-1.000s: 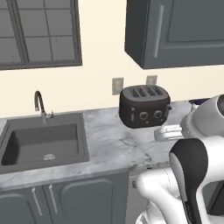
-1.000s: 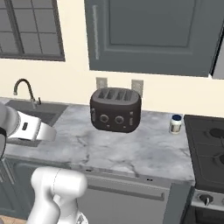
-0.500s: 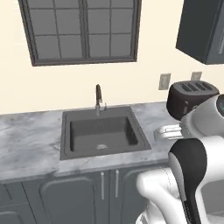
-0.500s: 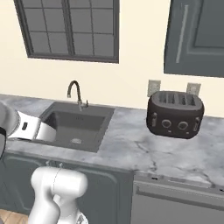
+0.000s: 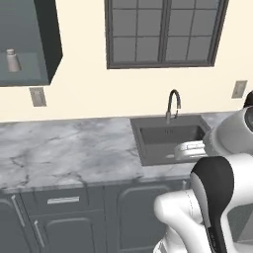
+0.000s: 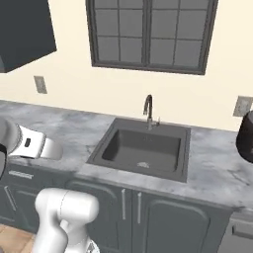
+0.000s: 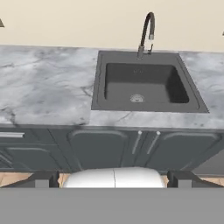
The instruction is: Collect the turmeric, mayonnaise, and shaker from the cabinet and place them next to the stove.
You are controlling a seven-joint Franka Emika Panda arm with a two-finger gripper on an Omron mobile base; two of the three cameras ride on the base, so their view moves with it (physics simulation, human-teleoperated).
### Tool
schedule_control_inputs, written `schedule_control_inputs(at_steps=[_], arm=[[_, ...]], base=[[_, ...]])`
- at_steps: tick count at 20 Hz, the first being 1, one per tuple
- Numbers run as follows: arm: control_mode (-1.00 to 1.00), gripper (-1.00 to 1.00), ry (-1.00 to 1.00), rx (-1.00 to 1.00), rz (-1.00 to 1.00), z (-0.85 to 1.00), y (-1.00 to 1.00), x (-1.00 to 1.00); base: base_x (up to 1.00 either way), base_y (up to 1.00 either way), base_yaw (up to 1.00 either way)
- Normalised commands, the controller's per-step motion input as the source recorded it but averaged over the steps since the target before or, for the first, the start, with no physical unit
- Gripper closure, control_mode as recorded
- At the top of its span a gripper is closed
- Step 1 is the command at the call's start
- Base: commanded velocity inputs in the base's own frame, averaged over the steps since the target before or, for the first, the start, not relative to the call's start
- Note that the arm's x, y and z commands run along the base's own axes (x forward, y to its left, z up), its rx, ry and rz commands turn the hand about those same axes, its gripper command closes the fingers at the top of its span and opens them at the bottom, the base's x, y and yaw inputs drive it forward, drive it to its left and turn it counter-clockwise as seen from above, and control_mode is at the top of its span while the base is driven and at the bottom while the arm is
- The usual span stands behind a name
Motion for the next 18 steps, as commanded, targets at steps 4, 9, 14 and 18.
schedule_control_inputs(at_steps=[4,9,14,18], arm=[[1.0,-1.0,0.0,0.0,0.0,0.0,0.0,0.0],[1.0,-1.0,0.0,0.0,0.0,0.0,0.0,0.0],[1.0,-1.0,0.0,0.0,0.0,0.0,0.0,0.0],[1.0,-1.0,0.0,0.0,0.0,0.0,0.0,0.0]], base=[[0.0,1.0,0.14],[0.0,1.0,0.15],[0.01,0.87,0.12],[0.27,0.62,0.07]])
